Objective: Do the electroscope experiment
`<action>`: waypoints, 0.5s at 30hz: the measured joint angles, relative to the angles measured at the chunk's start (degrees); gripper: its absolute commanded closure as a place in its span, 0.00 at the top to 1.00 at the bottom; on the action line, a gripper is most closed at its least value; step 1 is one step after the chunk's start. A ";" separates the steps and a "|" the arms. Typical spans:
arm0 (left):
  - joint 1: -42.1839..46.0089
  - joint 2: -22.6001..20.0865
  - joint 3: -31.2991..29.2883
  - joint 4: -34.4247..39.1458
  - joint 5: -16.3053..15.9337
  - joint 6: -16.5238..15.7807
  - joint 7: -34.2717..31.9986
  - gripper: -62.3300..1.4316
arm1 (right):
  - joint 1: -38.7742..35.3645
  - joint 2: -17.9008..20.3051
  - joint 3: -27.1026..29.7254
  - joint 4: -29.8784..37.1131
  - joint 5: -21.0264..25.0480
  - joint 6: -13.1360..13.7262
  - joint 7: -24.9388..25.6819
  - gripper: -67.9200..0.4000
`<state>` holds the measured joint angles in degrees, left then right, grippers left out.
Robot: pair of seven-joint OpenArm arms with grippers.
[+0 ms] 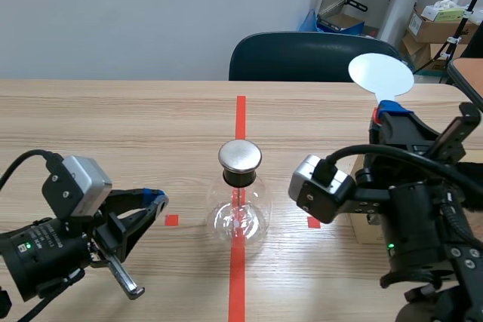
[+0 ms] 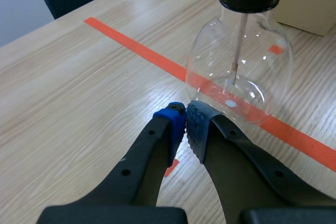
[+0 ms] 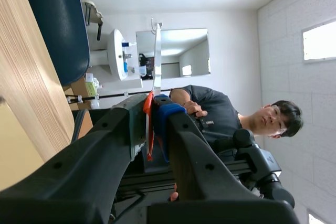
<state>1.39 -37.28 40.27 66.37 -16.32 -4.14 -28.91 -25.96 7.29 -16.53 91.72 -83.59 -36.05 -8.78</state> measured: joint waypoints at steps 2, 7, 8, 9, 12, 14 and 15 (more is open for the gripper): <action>-0.98 0.52 1.49 -1.01 0.02 0.00 0.00 0.11 | 0.57 0.00 -1.22 -0.92 0.00 -0.11 -1.25 0.03; -2.75 2.08 2.89 -3.69 0.02 0.00 0.00 0.11 | 1.90 0.00 -2.78 -4.70 -0.02 -0.11 -2.69 0.03; -3.06 2.45 2.89 -4.42 0.02 0.02 0.00 0.11 | 2.14 0.00 -2.93 -5.38 -0.02 -0.11 -2.69 0.03; -3.37 2.86 2.89 -5.20 0.00 0.04 -0.02 0.11 | 2.29 0.00 -3.13 -5.90 -0.02 -0.11 -2.67 0.03; -4.13 3.98 2.89 -7.39 0.26 0.00 0.00 0.11 | 2.62 0.00 -3.72 -6.67 -0.02 -0.11 -2.69 0.03; -4.39 4.46 2.84 -8.37 0.33 0.02 -0.04 0.11 | 3.10 0.00 -4.28 -7.13 -0.02 -0.11 -2.67 0.03; -4.44 4.68 2.84 -8.83 0.72 0.02 -0.04 0.11 | 3.26 0.00 -4.46 -7.21 -0.02 -0.09 -2.45 0.03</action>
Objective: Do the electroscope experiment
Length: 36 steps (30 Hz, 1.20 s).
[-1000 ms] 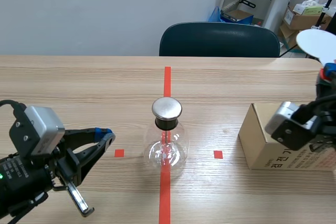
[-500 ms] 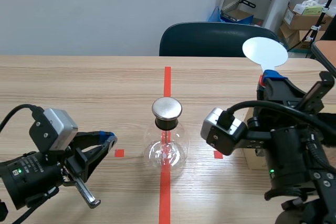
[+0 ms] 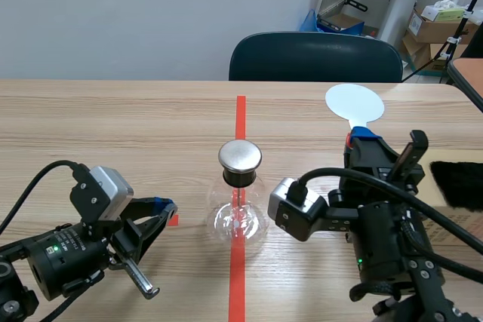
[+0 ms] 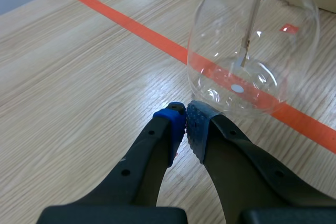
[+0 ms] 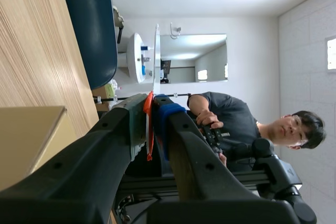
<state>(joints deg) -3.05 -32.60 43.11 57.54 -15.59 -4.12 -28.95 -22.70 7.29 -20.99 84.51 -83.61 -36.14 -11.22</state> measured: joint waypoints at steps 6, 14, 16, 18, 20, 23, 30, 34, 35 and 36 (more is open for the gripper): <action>-0.15 0.37 0.37 -0.57 0.59 -0.02 -0.90 0.11 | 0.26 0.00 -0.50 -0.02 0.00 2.03 0.26 0.03; -0.52 1.42 0.74 -0.57 2.12 -0.61 -0.83 0.11 | 0.26 0.00 -0.50 -0.02 0.00 2.47 0.81 0.03; -0.52 1.49 0.76 -0.57 2.36 -0.63 -0.83 0.11 | 0.26 0.02 -0.50 -0.02 0.00 2.54 0.74 0.03; -0.61 1.53 0.76 -0.57 4.87 -1.07 -0.81 0.11 | 0.26 0.04 -0.50 -0.02 0.00 2.54 0.66 0.03; -0.61 1.99 0.81 -0.57 5.49 -1.55 -0.79 0.11 | 0.26 0.04 -0.50 -0.02 0.00 2.54 0.59 0.03; -0.61 2.73 1.05 -0.57 5.75 -1.70 -0.55 0.11 | 0.26 0.04 -0.50 -0.02 0.00 2.54 -0.33 0.03; -0.61 2.93 1.14 -0.57 7.65 -1.86 -0.11 0.11 | 0.26 0.04 -0.50 -0.02 0.00 2.54 -0.50 0.03; -0.61 2.91 1.14 -0.57 7.65 -1.84 -0.11 0.11 | 0.26 0.04 -0.50 -0.02 0.00 2.54 -0.90 0.03; -0.61 2.93 1.14 -0.57 7.65 -1.84 -0.11 0.11 | 0.26 0.04 -0.50 -0.02 0.00 2.54 -0.92 0.03; -0.61 2.93 1.14 -0.57 7.65 -1.84 -0.11 0.11 | 0.26 0.04 -0.50 -0.02 0.00 2.54 -0.92 0.03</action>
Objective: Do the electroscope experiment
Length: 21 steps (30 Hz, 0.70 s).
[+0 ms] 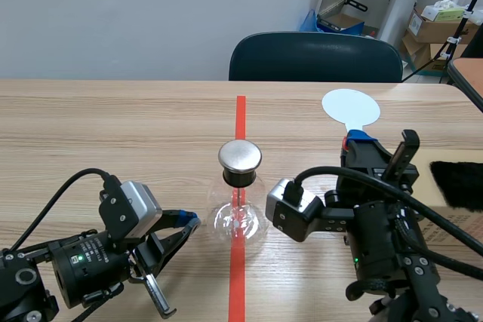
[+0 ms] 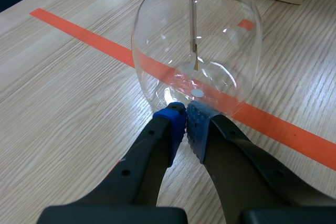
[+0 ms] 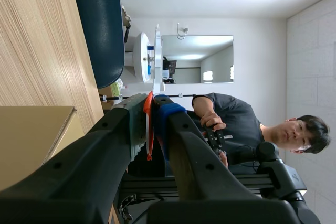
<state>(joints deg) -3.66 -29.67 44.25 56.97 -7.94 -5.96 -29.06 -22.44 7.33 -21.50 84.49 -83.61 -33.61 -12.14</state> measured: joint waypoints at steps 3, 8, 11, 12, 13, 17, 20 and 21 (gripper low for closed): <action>0.00 0.00 0.00 0.00 0.00 0.11 -0.02 0.11 | 0.00 0.00 0.00 0.00 0.00 0.00 0.00 0.03; 0.00 0.00 0.00 0.00 0.00 0.11 -0.02 0.11 | 0.00 0.00 0.00 0.00 0.00 0.00 0.02 0.03; 0.00 0.00 0.00 0.00 0.00 0.11 -0.02 0.11 | 0.00 0.00 0.00 0.00 0.00 0.00 0.02 0.03; 0.00 0.00 0.00 0.00 0.00 0.11 -0.02 0.11 | 0.00 0.00 0.00 0.00 0.00 0.00 0.02 0.03; 0.00 0.00 0.00 0.00 0.00 0.11 -0.02 0.11 | 0.00 0.00 0.00 0.00 0.00 0.00 0.02 0.03; 0.00 0.00 0.00 0.00 0.00 0.11 -0.02 0.11 | 0.00 0.00 0.00 0.00 0.00 0.00 -0.15 0.03; 0.00 0.00 0.00 0.00 0.00 0.11 -0.02 0.11 | 0.00 0.00 0.00 0.00 0.00 0.00 -0.42 0.03; 0.00 0.00 0.00 0.00 0.00 0.11 -0.02 0.11 | 0.00 0.00 0.00 0.00 0.00 0.00 -0.42 0.03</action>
